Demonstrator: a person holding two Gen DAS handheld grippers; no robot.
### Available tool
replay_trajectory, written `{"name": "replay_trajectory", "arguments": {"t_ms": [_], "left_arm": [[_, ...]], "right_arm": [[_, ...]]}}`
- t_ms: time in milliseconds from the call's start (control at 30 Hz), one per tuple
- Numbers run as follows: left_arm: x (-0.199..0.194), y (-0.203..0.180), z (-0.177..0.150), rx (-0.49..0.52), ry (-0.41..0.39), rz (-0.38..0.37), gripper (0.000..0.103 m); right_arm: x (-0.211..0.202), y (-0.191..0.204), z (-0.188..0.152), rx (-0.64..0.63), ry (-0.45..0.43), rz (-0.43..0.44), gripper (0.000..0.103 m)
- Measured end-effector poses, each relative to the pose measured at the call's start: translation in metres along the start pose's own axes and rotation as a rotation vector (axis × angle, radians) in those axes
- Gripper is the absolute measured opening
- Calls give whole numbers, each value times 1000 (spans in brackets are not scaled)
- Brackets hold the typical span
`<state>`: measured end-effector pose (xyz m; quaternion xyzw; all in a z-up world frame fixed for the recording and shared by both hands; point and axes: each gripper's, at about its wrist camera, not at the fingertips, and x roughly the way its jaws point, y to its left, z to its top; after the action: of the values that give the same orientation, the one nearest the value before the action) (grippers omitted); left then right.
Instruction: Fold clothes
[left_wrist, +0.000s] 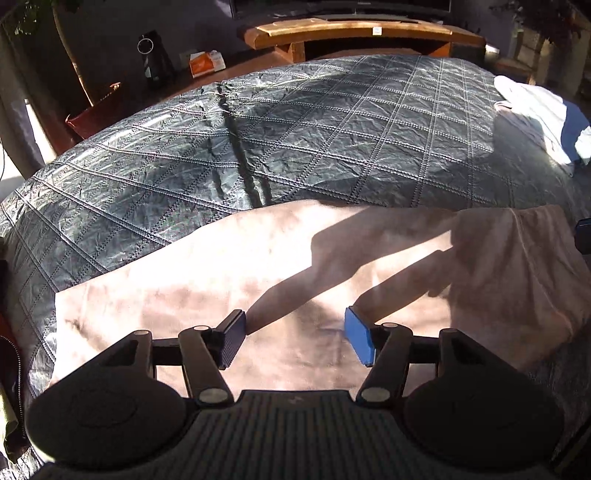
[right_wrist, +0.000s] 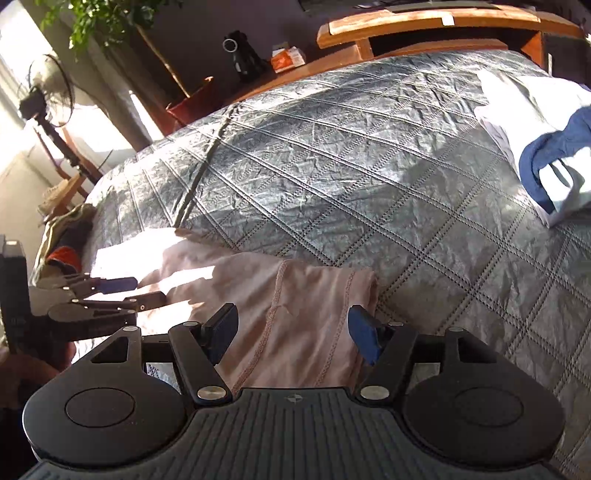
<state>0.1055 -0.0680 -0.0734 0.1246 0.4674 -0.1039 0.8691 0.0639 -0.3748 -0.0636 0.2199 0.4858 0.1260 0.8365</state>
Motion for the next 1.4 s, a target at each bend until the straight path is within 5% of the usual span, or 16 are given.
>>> {"name": "replay_trajectory", "arguments": {"t_ms": [100,333,700,833,1067,1133,1167,1400], "left_arm": [[0,-1,1,4,0,-1,57],[1,-3,1,9,-11,0,57],[2,-2,0,6,-15,-6,58],[2,-2,0,7,-15,-9,58],[2,-3,0,16,-20,-7,58],[2,-3,0,17,-21,-6,59],[2,-4,1,17,-21,-5,59],[1,-3,1,20,-23,-5,60]], "right_arm": [[-6,-43,-15,200,20,29,68],[-4,-74,-51,488,-10,285,80],[27,-49,-6,339,9,277,89],[27,-42,-8,283,3,248,76],[27,-29,-11,185,-8,196,75],[27,-26,-12,157,-11,182,63],[27,-24,-12,143,-13,174,13],[20,-3,-7,64,-37,136,10]]}}
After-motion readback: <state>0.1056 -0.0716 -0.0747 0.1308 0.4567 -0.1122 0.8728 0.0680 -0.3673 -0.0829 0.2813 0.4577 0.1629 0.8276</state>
